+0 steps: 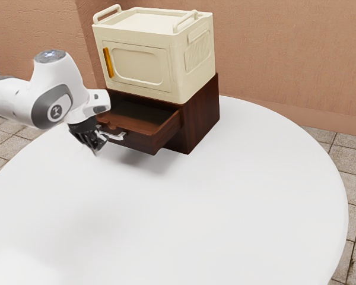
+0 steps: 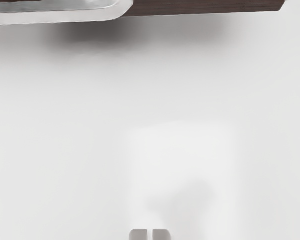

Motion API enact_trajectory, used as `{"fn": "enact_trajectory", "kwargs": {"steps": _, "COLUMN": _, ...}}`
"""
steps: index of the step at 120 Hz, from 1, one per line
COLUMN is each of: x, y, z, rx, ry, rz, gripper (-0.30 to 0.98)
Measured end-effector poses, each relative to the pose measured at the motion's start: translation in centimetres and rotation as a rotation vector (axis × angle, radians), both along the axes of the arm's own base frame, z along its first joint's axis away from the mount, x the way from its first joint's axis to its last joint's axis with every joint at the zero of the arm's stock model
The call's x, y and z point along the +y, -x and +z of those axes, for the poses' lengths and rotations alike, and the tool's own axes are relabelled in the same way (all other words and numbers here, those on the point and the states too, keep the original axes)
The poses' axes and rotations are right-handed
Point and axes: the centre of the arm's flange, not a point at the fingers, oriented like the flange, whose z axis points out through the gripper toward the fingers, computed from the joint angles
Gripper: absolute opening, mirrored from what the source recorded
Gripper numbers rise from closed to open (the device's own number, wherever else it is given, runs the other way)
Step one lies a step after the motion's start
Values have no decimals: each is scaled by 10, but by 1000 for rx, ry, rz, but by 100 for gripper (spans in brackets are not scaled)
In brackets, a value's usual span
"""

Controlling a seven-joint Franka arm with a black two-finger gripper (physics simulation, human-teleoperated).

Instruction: Push the drawer handle with one arm to close the drawer

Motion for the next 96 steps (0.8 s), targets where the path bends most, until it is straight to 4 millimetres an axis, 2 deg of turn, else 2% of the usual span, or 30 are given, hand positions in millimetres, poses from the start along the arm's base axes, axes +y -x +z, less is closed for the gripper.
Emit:
{"fn": "enact_trajectory", "kwargs": {"steps": 18, "x": 14, "y": -14, "z": -11, "rx": 3, "ry": -7, "rz": 19, "gripper": -10}}
{"fn": "enact_trajectory", "kwargs": {"steps": 47, "x": 34, "y": -30, "z": -13, "rx": -10, "ry": -11, "rz": 38, "gripper": -10}}
{"fn": "enact_trajectory", "kwargs": {"steps": 81, "x": 34, "y": -55, "z": -21, "rx": -13, "ry": 1, "rz": 17, "gripper": -10}}
{"fn": "enact_trajectory", "kwargs": {"steps": 96, "x": 46, "y": -64, "z": -28, "rx": -11, "ry": 7, "rz": 28, "gripper": -10}}
